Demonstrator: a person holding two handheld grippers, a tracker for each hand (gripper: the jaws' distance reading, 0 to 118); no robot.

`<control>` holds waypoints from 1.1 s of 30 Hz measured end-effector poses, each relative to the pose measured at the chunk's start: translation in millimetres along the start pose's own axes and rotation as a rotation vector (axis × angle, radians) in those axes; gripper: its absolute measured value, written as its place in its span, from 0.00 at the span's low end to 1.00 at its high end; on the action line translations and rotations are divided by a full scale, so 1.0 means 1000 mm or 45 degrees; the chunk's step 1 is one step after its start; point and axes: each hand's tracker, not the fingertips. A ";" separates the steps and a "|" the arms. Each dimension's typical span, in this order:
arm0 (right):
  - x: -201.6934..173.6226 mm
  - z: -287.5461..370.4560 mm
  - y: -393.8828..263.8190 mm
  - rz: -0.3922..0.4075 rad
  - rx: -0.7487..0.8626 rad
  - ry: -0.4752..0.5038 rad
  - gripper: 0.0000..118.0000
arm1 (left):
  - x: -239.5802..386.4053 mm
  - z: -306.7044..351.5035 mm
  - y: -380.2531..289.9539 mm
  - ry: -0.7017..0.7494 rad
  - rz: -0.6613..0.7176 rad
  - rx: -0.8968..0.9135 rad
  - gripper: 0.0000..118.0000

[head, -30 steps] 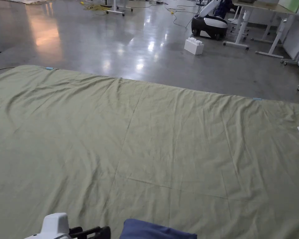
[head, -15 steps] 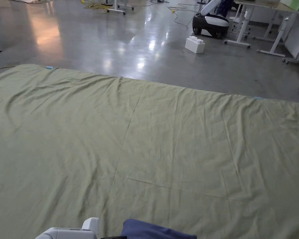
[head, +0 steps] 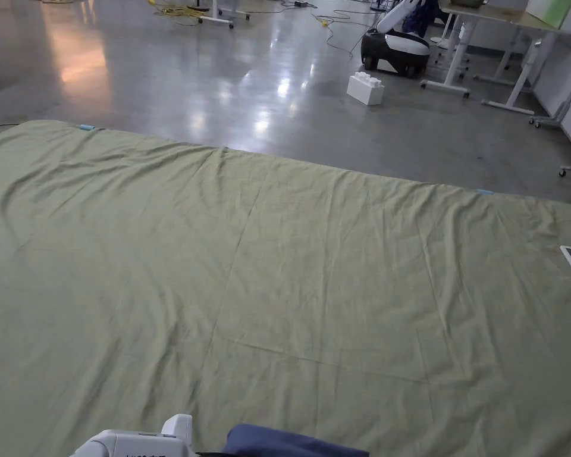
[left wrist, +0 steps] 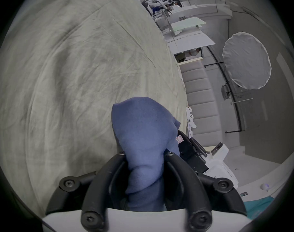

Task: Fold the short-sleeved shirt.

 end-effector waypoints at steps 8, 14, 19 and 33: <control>-0.001 0.008 0.001 -0.004 0.020 -0.019 0.00 | 0.014 0.015 -0.007 -0.101 -0.001 0.045 0.18; 0.013 0.026 0.035 -0.023 0.134 -0.051 0.00 | 0.023 0.057 0.008 -0.176 0.007 0.066 0.18; 0.039 0.038 0.091 0.000 0.320 -0.098 0.00 | 0.021 0.123 0.036 -0.111 -0.063 0.090 0.18; 0.092 0.063 0.194 -0.016 0.604 -0.228 0.00 | -0.014 0.337 0.133 0.445 -0.143 0.124 0.18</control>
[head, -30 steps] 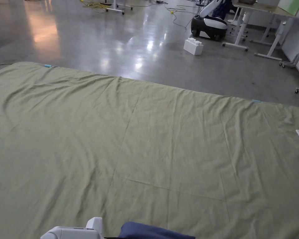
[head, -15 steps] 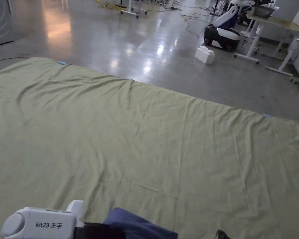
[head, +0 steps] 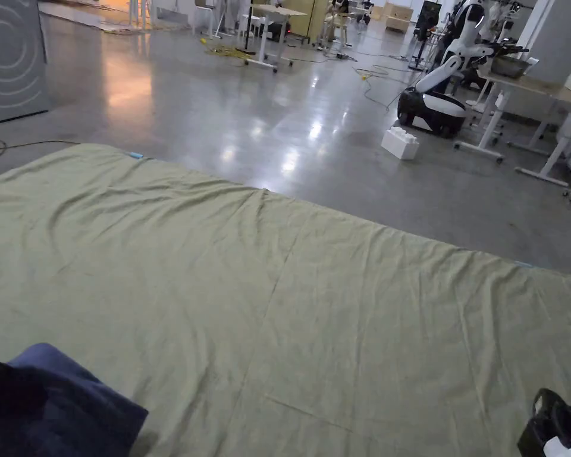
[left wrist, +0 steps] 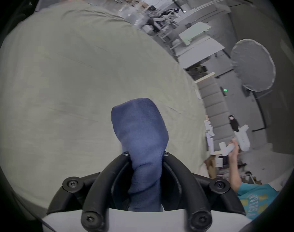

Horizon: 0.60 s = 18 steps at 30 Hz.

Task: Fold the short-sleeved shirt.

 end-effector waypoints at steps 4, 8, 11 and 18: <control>0.003 0.000 -0.002 -0.021 -0.001 -0.015 0.00 | -0.020 0.029 0.013 0.155 0.045 0.025 0.18; 0.001 0.000 -0.009 -0.008 -0.019 -0.012 0.00 | -0.028 0.030 0.016 0.377 0.041 -0.029 0.18; 0.000 -0.001 -0.014 -0.012 -0.034 -0.010 0.00 | -0.033 0.019 0.016 0.529 0.080 -0.062 0.24; 0.003 -0.003 -0.025 -0.032 -0.092 0.004 0.00 | -0.038 -0.007 0.012 0.953 -0.124 -0.144 0.48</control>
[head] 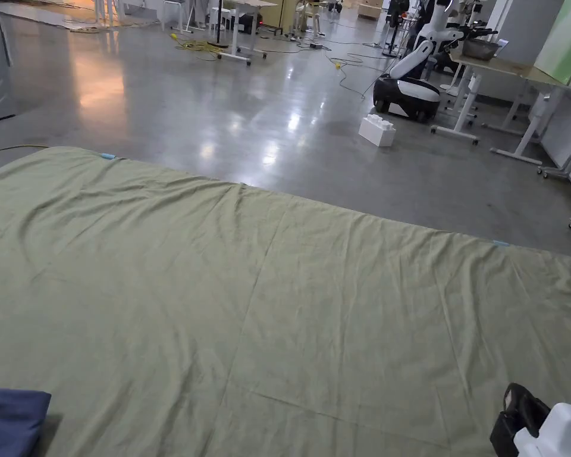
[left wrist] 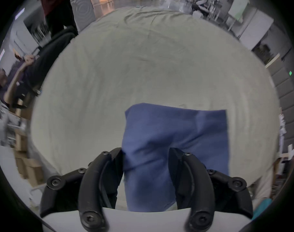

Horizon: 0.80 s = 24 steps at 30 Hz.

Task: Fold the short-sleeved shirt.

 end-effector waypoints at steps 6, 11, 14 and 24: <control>0.002 0.002 -0.007 0.016 -0.014 0.014 0.00 | -0.006 -0.002 0.005 0.324 -0.043 0.071 0.52; 0.001 0.002 -0.010 0.020 -0.016 0.030 0.00 | 0.023 0.001 -0.003 0.442 -0.090 0.252 0.52; -0.001 0.003 -0.011 0.019 -0.012 0.038 0.00 | 0.060 0.004 -0.018 0.309 -0.003 0.425 0.52; -0.009 0.007 -0.019 0.005 -0.006 0.056 0.00 | 0.225 0.038 -0.075 -0.195 0.000 1.125 0.52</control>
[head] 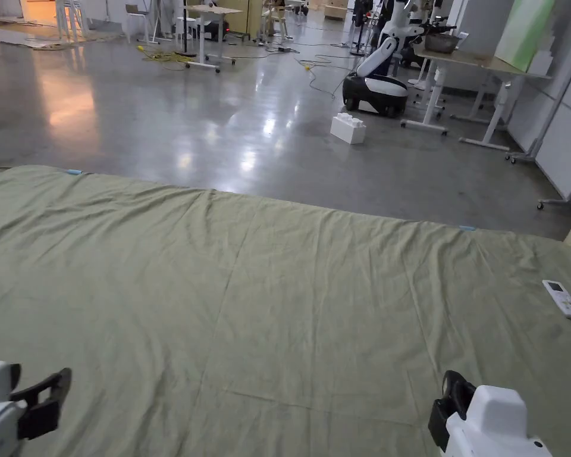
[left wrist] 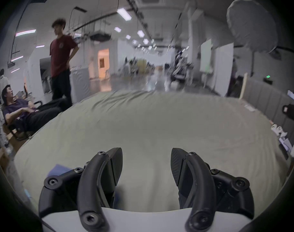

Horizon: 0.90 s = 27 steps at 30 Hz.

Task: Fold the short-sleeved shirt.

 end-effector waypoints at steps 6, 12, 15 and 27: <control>-0.004 0.002 -0.003 -0.028 0.017 -0.010 0.00 | 0.084 -0.002 0.008 0.047 -0.031 0.118 0.52; -0.007 0.001 -0.005 -0.028 0.031 0.000 0.00 | 0.139 0.004 0.019 0.000 -0.100 0.249 0.44; -0.006 0.002 -0.005 -0.028 0.035 0.006 0.00 | 0.158 0.008 0.023 0.007 -0.161 0.271 0.14; -0.006 -0.004 -0.005 -0.037 0.059 -0.015 0.00 | 0.168 0.006 0.028 0.000 0.022 0.258 0.03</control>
